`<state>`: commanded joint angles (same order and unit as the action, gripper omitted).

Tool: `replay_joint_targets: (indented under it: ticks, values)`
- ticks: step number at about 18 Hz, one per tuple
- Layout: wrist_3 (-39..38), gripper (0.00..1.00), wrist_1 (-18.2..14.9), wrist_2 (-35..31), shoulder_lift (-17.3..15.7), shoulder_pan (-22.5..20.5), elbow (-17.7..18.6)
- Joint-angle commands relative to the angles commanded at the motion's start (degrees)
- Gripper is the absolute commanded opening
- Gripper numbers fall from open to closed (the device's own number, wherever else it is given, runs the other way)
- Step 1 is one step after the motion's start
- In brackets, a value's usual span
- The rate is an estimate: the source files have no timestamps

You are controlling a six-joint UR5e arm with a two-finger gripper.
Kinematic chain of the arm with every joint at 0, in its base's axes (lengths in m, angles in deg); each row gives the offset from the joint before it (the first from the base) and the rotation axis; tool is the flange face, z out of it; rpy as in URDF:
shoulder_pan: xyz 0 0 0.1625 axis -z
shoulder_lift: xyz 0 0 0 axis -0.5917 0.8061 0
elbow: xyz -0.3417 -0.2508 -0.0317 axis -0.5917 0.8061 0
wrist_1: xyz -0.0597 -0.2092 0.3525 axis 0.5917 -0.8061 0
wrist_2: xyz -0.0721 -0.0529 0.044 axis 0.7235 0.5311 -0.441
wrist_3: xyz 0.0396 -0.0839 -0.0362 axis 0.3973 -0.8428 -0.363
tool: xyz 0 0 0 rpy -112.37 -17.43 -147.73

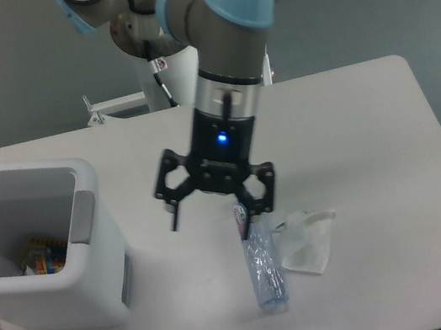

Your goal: Open the trash can

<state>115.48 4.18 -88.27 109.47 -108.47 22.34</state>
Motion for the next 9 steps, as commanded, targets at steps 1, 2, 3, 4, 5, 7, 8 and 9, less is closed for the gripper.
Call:
replay_joint_targets:
  ticks: [1,2,3,4,5,7,8,9]
  values:
    - [1.14,1.00,0.00,-1.06,0.52,-1.32,0.26]
    - [2.89,1.00,-0.09,-1.94,0.62,-2.11,0.44]
    - [4.65,1.00,-0.18,-2.99,0.70,-2.38,0.79]
    - [6.49,1.00,-0.35,-4.74,0.97,-2.56,0.97]
    - [7.99,1.00,-0.61,-7.28,1.32,-2.99,1.32]
    - [11.07,1.00,-0.97,-10.81,1.93,-3.79,1.49]
    - [13.00,1.00,-1.40,-11.52,2.28,-4.66,1.50]
    - [15.80,1.00,-2.02,-11.61,2.98,-5.63,1.58]
